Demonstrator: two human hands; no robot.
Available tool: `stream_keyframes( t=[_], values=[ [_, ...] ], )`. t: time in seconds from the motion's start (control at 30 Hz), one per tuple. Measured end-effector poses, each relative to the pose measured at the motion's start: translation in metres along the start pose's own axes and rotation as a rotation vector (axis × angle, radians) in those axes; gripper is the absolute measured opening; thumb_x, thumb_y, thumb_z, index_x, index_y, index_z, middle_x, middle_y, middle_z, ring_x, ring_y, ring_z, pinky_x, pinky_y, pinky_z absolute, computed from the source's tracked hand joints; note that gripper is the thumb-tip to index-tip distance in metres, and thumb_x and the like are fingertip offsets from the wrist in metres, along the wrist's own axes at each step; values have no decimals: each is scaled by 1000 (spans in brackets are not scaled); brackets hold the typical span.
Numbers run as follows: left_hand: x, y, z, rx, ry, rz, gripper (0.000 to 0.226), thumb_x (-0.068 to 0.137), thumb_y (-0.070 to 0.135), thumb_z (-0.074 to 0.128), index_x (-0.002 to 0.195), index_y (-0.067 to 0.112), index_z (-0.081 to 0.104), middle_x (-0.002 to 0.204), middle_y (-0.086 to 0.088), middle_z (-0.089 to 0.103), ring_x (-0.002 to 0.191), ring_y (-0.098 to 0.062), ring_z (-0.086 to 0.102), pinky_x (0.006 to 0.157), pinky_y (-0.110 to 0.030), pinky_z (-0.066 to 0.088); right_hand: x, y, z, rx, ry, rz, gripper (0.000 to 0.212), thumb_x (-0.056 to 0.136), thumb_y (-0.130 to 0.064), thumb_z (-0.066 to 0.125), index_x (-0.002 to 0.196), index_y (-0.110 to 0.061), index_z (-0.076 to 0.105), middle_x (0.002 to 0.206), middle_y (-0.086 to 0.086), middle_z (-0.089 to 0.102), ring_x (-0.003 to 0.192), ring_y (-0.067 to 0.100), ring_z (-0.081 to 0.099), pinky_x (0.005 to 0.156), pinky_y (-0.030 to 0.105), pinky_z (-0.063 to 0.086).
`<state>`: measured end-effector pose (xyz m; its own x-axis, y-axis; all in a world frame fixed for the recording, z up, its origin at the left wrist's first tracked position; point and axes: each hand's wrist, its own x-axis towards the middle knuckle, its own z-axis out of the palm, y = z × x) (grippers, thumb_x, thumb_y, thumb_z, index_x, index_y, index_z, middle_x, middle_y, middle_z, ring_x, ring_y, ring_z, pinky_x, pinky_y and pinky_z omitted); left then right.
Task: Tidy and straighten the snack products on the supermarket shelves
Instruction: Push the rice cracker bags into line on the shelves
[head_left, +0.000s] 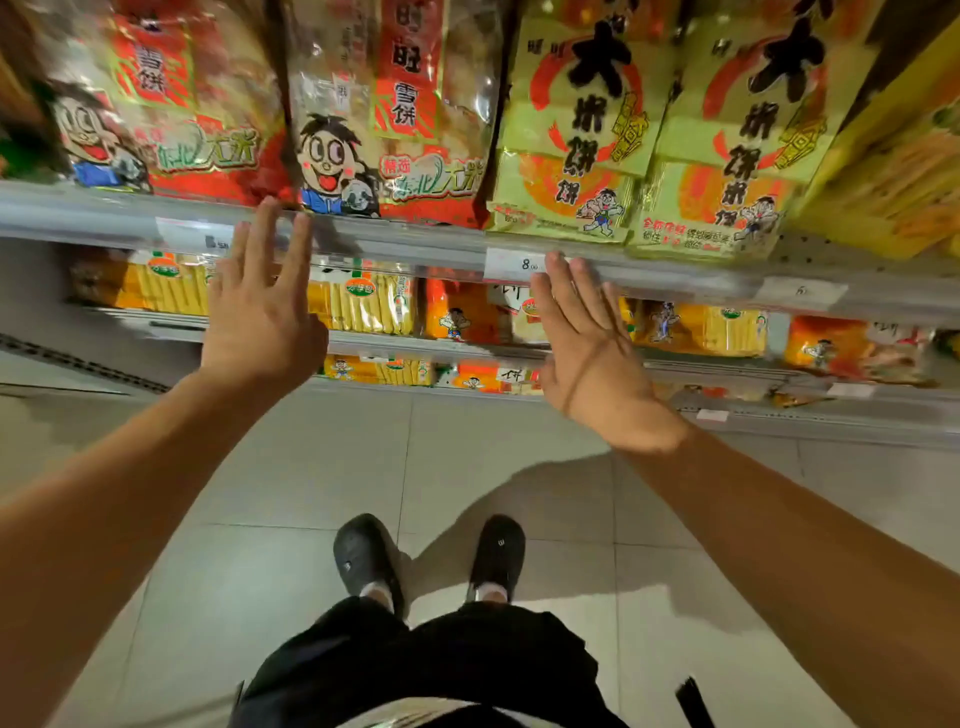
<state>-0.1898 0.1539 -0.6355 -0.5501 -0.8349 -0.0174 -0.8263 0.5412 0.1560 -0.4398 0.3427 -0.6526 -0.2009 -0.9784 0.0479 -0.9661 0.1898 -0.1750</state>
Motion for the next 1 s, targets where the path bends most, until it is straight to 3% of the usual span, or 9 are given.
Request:
stream_keyframes(
  t=[0.13, 0.23, 0.37, 0.43, 0.53, 0.67, 0.77, 0.87, 1.0],
  values=[
    [-4, 9, 7, -136, 67, 6, 96, 79, 8, 70, 156, 15, 12, 163, -17, -4, 146, -44, 10, 117, -56, 22, -14, 14, 21, 66, -130, -9, 83, 87, -12, 53, 156, -15, 7, 160, -2, -19, 147, 16, -19, 122, 44, 1],
    [-27, 26, 35, -221, 83, 65, 88, 80, 3, 69, 153, 6, 20, 159, -27, 9, 144, -46, 18, 112, -59, 31, -33, 18, 46, 234, -280, 90, 83, 87, -12, 50, 156, -22, 6, 162, -9, -18, 149, 13, -7, 118, 32, 19],
    [-61, 51, 100, -466, -250, 20, 61, 86, 6, 65, 143, 4, 44, 139, -21, 48, 124, -39, 49, 102, -49, 45, -41, 34, 77, 482, -310, 277, 65, 89, -11, 55, 150, -18, 33, 161, 0, 20, 142, 16, 31, 106, 15, 28],
    [-53, 57, 133, -641, -301, -134, 55, 89, 9, 65, 141, 7, 47, 134, -15, 54, 120, -33, 54, 99, -47, 48, -26, 49, 97, 546, -198, 478, 53, 90, -11, 58, 141, -15, 47, 143, 7, 49, 120, 19, 53, 86, -2, 33],
    [-18, 64, 178, -845, -289, -333, 53, 90, 15, 67, 139, 13, 48, 129, -9, 58, 119, -29, 55, 97, -42, 49, 2, 75, 132, 605, -51, 720, 44, 92, -20, 62, 135, -14, 53, 132, 6, 59, 106, 19, 59, 79, 13, 36],
    [27, 66, 217, -866, -122, -309, 31, 90, 18, 65, 118, 28, 57, 106, 9, 63, 104, -20, 62, 86, -39, 52, 21, 99, 179, 775, 71, 812, 55, 90, -28, 68, 138, -9, 49, 118, -5, 61, 107, 14, 53, 87, 21, 36],
    [47, 68, 236, -841, -47, -232, 27, 89, 16, 64, 96, 41, 54, 80, 36, 62, 78, 11, 61, 63, -21, 48, 30, 106, 207, 832, 136, 817, 64, 87, -32, 71, 141, -10, 46, 96, -24, 57, 106, 15, 57, 85, 23, 39],
    [61, 74, 251, -832, -95, -209, 27, 88, 18, 62, 112, 27, 54, 93, 16, 69, 80, -9, 65, 65, -23, 47, 47, 110, 218, 797, 127, 783, 82, 83, -44, 71, 148, -11, 33, 132, 4, 57, 125, 25, 51, 104, 37, 41],
    [73, 92, 256, -779, -205, -260, 41, 88, 27, 65, 121, 18, 42, 96, -7, 63, 83, -29, 63, 63, -31, 46, 66, 116, 217, 699, 25, 881, 105, 75, -73, 60, 154, -17, 18, 150, 10, 40, 137, 32, 38, 110, 48, 37]
  ],
)
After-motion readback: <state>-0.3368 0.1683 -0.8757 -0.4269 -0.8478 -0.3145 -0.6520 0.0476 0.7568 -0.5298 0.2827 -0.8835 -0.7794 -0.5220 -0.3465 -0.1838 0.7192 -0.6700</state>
